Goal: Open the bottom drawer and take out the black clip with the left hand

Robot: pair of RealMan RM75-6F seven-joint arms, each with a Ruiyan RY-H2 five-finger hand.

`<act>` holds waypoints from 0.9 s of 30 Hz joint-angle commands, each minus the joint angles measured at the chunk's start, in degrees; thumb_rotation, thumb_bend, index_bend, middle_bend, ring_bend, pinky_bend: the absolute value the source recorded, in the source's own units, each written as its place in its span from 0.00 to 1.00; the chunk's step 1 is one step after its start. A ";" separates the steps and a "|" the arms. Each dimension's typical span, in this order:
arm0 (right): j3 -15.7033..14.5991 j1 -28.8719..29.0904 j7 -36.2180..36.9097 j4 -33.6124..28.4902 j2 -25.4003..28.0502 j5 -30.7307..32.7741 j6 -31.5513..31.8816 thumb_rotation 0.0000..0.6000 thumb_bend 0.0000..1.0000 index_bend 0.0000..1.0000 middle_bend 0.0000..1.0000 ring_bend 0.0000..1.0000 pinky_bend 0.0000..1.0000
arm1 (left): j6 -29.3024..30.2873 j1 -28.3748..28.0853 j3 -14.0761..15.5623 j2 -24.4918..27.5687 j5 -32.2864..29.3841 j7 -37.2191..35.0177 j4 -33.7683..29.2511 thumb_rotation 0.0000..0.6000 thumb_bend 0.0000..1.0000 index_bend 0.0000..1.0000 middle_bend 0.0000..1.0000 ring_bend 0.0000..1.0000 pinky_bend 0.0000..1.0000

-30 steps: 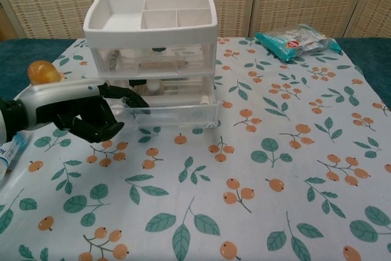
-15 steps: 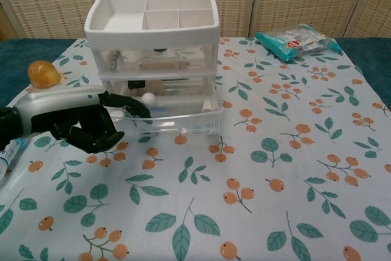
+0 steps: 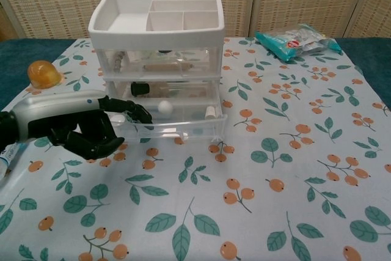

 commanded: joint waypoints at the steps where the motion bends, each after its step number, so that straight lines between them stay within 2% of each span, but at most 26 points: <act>1: 0.02 -0.01 0.01 0.00 0.03 0.03 0.01 1.00 0.24 0.00 0.13 0.05 0.00 | 0.16 0.03 0.00 -0.01 0.10 -0.12 0.00 0.84 0.56 0.25 0.90 1.00 1.00; 8: 0.03 -0.05 0.07 -0.03 0.09 -0.01 0.10 1.00 0.24 0.00 0.13 0.05 0.00 | 2.21 0.69 0.02 -0.10 1.36 -0.64 -0.35 0.83 0.55 0.16 0.90 1.00 1.00; 22: 0.07 0.38 0.61 0.39 -0.17 -0.30 -0.40 1.00 0.24 0.00 0.13 0.05 0.00 | 5.45 2.17 0.97 3.88 3.66 0.94 -3.53 0.83 0.55 0.16 0.90 1.00 1.00; 27: 0.08 0.49 0.37 0.22 0.25 -0.69 -0.32 1.00 0.24 0.00 0.13 0.05 0.00 | 8.25 2.13 -0.34 6.93 5.76 4.41 -4.03 0.83 0.55 0.21 0.90 1.00 1.00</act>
